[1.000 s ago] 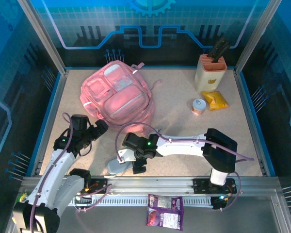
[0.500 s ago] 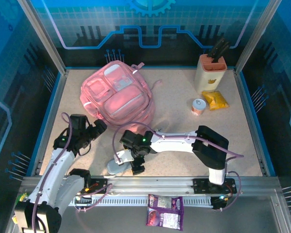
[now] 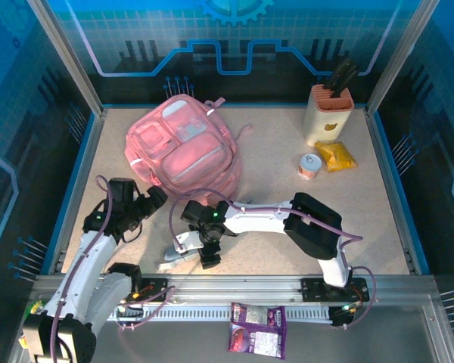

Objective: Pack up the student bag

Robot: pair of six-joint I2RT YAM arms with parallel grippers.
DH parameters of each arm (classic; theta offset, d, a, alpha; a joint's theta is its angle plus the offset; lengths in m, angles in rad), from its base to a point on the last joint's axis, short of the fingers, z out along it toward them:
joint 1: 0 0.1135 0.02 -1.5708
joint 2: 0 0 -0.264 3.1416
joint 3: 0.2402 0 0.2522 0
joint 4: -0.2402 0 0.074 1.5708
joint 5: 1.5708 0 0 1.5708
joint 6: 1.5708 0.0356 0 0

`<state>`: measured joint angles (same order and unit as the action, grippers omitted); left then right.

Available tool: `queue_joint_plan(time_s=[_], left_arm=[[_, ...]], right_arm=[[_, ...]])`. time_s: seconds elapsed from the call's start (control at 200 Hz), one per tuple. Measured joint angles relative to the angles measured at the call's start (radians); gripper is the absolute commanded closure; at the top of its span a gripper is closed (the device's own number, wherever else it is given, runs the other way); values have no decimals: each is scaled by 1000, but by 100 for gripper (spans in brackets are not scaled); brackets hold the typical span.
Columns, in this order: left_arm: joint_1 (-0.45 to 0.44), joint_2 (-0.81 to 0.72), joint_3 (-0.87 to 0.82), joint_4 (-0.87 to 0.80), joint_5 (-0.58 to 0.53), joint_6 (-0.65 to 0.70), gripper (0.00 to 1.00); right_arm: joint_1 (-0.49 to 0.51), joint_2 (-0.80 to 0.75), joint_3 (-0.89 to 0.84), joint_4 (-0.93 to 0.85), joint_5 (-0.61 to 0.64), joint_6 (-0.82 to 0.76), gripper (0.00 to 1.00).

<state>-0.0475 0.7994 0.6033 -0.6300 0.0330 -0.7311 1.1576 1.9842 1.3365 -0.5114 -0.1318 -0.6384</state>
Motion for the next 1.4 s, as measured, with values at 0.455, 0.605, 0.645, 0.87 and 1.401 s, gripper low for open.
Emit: queue_joint_plan(time_s=[0.455, 0.605, 0.645, 0.87, 1.401], left_arm=[[0, 0, 3, 6, 10, 0, 1], [0, 0, 3, 6, 10, 0, 1], [0, 0, 3, 6, 10, 0, 1], [0, 0, 3, 6, 13, 0, 1], [0, 10, 7, 7, 20, 0, 1]], right_arm=[[0, -54, -37, 44, 68, 60, 0], [0, -54, -54, 52, 68, 63, 0], [0, -52, -54, 51, 68, 63, 0], [0, -43, -54, 63, 72, 63, 2], [-8, -53, -89, 112, 98, 81, 28]])
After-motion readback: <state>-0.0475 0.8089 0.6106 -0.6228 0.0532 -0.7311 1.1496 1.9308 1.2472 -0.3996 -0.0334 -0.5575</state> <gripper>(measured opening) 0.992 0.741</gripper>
